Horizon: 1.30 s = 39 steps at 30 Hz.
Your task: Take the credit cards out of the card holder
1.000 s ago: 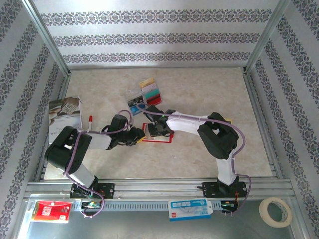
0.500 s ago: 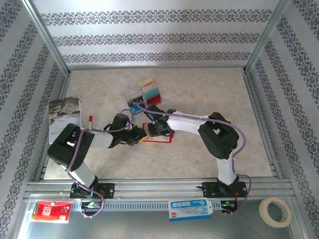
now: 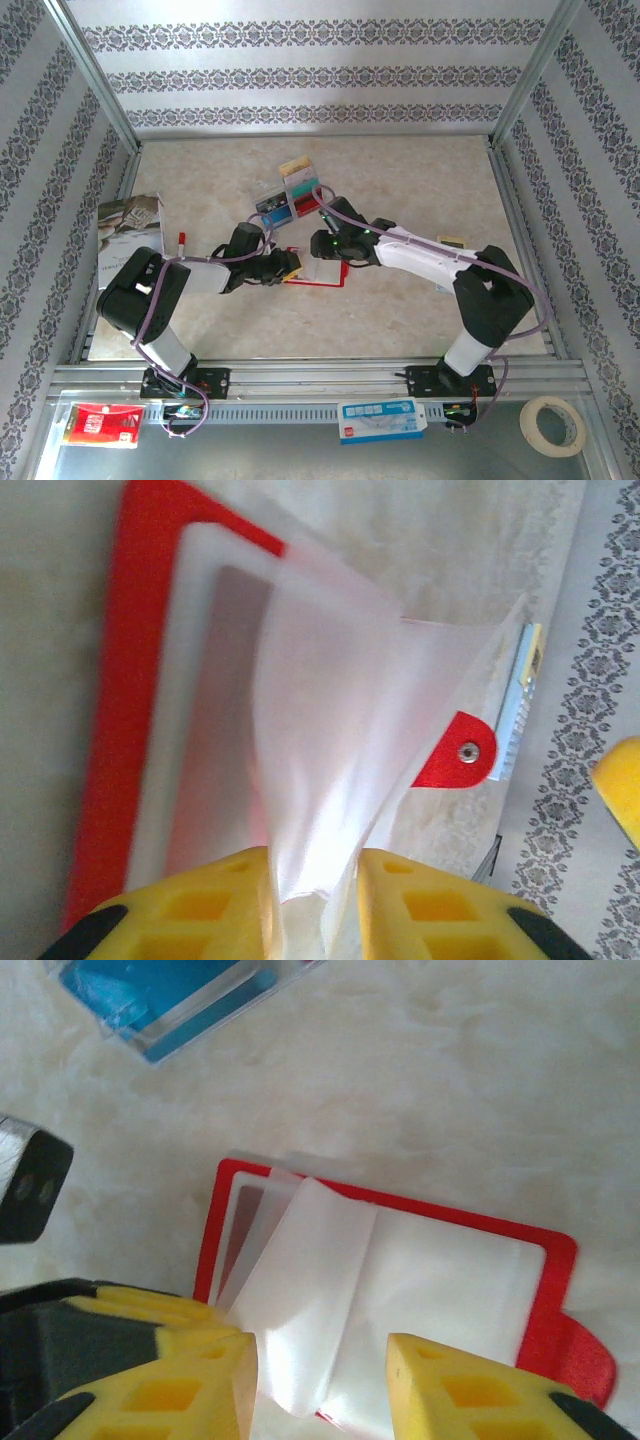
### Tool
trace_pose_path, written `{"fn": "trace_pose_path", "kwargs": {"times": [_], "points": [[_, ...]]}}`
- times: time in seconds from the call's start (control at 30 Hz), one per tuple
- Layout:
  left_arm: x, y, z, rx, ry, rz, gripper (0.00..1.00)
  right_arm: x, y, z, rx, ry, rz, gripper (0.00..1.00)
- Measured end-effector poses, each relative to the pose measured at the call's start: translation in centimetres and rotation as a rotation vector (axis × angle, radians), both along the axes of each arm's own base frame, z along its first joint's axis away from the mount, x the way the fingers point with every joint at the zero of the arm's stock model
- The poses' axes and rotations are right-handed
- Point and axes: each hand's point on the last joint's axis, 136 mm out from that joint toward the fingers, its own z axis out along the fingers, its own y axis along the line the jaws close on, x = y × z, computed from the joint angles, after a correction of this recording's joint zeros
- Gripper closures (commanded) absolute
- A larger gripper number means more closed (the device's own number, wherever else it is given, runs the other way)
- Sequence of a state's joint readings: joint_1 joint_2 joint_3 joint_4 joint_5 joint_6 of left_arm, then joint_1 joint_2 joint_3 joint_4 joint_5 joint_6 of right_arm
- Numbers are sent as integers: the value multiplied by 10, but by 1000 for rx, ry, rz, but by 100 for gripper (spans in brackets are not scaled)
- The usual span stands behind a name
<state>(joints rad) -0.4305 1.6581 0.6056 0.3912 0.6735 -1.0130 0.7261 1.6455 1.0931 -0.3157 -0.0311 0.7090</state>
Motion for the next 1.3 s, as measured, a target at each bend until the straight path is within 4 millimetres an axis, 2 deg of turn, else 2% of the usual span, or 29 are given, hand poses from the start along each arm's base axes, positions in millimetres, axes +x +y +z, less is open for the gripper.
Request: {"fn": "trace_pose_path", "kwargs": {"times": [0.2, 0.4, 0.53, 0.77, 0.87, 0.93, 1.1, 1.2, 1.3], "points": [[1, -27, 14, -15, -54, -72, 63, 1, -22, -2, -3, -28, -73, 60], [4, -49, 12, -14, -70, -123, 56, 6, -35, 8, 33, -71, -134, 60], [7, -57, 10, -6, -77, -142, 53, 7, -45, 4, 38, -62, -169, 60], [9, -58, 11, 13, -76, -148, 53, 10, -48, 2, 52, -60, -190, 61], [11, -59, 13, 16, -81, -153, 50, 10, -47, 1, 64, -64, -194, 61], [13, -60, 17, 20, -90, -161, 47, 11, -49, -1, 67, -62, -201, 61], [14, -64, 31, -2, -117, -179, 48, 13, -52, -1, 73, -62, -207, 61], [16, -60, 38, -4, -131, -173, 51, 14, -49, 1, 91, -66, -201, 64], [25, -41, 46, 2, -147, -130, 54, 14, -44, 4, 118, -67, -190, 65]]}}
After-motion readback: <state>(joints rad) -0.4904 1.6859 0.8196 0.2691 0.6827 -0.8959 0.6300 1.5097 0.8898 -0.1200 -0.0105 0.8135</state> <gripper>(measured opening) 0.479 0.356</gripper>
